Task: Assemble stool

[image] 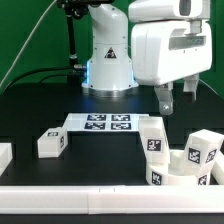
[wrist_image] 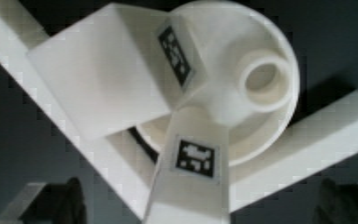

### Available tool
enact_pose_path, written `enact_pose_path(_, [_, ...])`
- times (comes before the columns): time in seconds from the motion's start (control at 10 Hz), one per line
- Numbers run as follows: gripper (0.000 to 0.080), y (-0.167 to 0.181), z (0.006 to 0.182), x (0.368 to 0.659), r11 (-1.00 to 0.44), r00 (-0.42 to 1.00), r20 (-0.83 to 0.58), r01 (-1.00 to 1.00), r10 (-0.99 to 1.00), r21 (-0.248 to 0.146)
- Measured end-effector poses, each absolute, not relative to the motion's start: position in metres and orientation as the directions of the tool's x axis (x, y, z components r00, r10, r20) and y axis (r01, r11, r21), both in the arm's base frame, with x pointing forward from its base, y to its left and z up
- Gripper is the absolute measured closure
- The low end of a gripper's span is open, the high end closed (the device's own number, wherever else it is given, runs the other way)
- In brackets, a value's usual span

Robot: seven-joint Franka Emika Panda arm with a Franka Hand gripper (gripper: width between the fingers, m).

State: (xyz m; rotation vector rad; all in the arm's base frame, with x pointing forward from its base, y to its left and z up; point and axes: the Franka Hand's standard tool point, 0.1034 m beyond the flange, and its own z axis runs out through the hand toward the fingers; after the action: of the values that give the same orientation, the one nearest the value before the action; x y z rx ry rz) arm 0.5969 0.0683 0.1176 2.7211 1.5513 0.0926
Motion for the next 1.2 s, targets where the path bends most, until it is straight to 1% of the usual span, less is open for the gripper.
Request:
enact_pose_path(0.1, [0.0150,0.063,0.118,0.605,-0.436,0.435,0.024,0.900,0.900,0.016])
enact_pose_path(0.2, [0.0150,0.064,0.115,0.609,-0.386,0.385,0.026,0.922,0.922,0.018])
enact_pose_path(0.3, [0.0150,0.067,0.108,0.606,-0.348,0.348,0.024,0.937,0.937,0.007])
enact_pose_path(0.5, [0.0150,0.052,0.100,0.603,-0.352,0.352,0.036,0.936,0.935,-0.005])
enact_pose_path(0.7, [0.0150,0.045,0.092,0.600,-0.357,0.357,0.034,0.934,0.933,-0.019])
enact_pose_path(1.0, [0.0150,0.040,0.088,0.599,-0.355,0.355,0.034,0.935,0.934,-0.024])
enact_pose_path(1.1, [0.0180,0.041,0.088,0.599,-0.354,0.355,0.034,0.935,0.934,-0.024])
enact_pose_path(1.2, [0.0180,0.041,0.088,0.599,-0.354,0.354,0.034,0.935,0.934,-0.025])
